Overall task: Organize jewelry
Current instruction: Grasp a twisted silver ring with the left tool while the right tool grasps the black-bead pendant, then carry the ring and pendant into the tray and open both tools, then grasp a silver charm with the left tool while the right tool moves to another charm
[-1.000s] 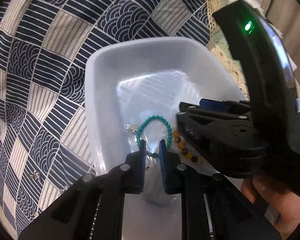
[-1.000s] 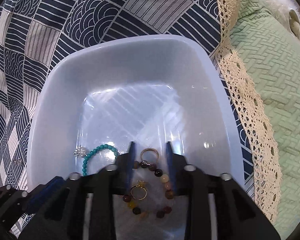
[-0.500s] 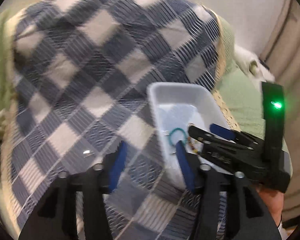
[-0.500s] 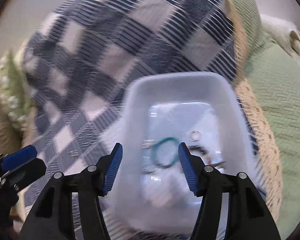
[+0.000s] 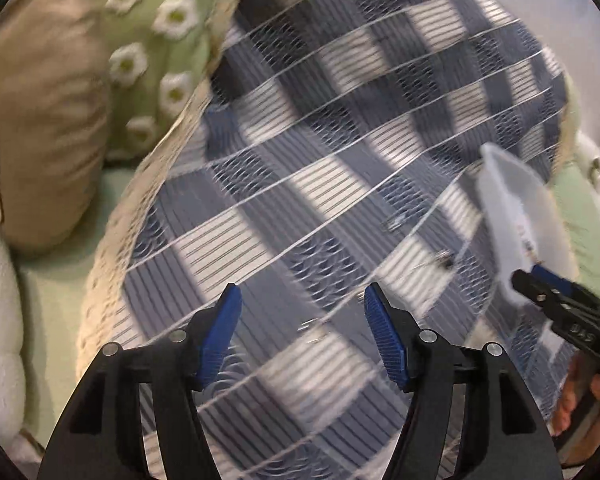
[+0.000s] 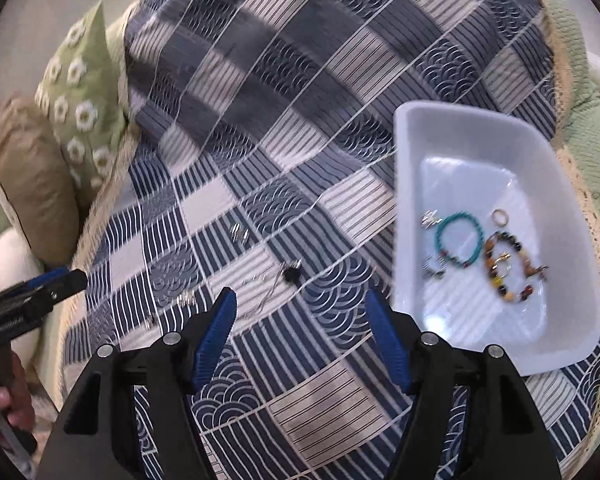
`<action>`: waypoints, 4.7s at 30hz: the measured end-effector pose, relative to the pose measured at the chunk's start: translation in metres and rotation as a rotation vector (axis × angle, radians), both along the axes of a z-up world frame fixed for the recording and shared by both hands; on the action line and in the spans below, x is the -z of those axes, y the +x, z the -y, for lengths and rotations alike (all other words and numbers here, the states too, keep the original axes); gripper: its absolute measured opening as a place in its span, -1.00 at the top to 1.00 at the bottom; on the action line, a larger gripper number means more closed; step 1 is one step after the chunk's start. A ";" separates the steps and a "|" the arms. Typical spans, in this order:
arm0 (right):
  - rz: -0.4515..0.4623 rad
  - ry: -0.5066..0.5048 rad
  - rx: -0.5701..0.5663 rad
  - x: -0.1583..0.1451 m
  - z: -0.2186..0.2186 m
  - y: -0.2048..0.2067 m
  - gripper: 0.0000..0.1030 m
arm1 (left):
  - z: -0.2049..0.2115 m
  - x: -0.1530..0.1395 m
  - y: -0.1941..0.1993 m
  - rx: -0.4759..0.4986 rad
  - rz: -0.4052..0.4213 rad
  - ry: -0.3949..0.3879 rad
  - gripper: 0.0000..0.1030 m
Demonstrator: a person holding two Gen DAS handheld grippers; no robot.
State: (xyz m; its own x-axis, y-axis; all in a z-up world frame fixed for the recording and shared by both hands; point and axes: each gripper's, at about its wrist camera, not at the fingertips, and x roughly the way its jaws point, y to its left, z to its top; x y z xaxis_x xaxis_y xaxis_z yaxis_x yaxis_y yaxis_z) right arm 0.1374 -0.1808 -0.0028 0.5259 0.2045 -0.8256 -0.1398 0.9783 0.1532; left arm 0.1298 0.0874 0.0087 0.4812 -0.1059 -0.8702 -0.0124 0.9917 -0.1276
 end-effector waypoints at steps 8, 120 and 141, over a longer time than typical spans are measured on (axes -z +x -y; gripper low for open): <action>0.013 -0.047 0.019 0.022 -0.024 0.023 -0.28 | -0.006 0.047 0.001 0.057 -0.113 -0.015 -0.21; -0.151 -0.007 0.383 0.022 0.209 0.058 0.14 | 0.322 0.026 0.085 0.389 -0.004 0.030 0.09; 0.078 -0.021 0.065 -0.039 0.036 0.004 -0.59 | 0.096 -0.050 0.015 0.143 0.140 0.019 -0.61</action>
